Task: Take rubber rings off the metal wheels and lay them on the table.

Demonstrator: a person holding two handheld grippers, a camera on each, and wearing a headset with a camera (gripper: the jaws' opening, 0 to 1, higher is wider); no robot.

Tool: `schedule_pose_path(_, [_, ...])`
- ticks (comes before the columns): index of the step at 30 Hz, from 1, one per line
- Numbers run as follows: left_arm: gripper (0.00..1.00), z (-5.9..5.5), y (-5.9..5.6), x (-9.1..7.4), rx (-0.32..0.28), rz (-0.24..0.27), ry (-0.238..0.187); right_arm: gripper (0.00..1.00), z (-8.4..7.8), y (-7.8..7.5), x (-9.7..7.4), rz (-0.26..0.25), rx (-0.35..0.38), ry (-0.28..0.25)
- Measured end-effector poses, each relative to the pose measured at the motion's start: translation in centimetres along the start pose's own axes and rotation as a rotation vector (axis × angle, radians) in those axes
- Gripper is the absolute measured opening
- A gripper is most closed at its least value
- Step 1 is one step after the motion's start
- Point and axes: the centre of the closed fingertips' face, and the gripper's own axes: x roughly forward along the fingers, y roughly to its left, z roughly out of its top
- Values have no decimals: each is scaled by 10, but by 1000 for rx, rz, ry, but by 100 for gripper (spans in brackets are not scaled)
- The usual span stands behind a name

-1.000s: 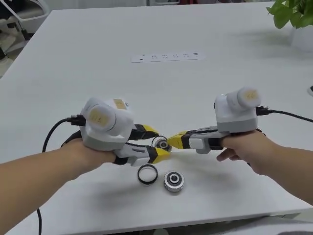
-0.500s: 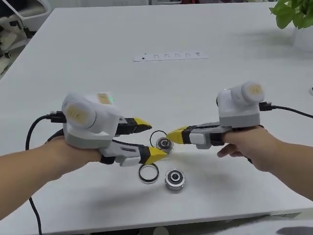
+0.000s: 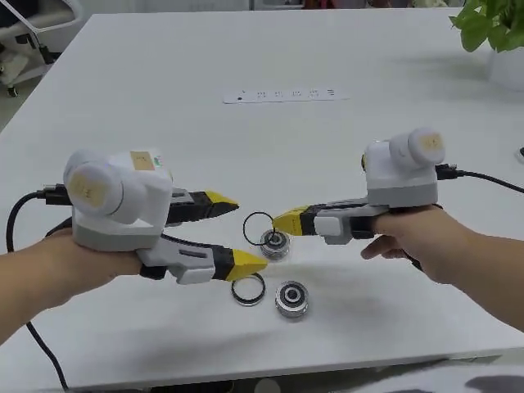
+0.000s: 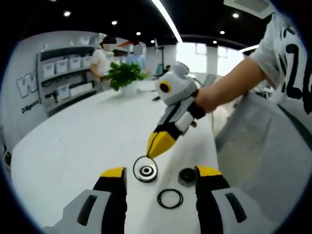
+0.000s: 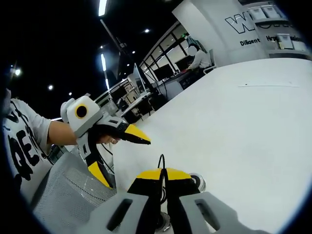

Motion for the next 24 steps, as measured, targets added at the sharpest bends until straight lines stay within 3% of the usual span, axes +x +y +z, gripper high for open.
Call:
schedule_pose_path(15, [63, -12, -5, -31, 4, 16, 15, 0, -3, 28, 7, 55, -2, 27])
schedule_pose_path(24, [65, -18, -5, -45, 10, 30, 30, 0, -12, 40, 13, 85, 0, 60])
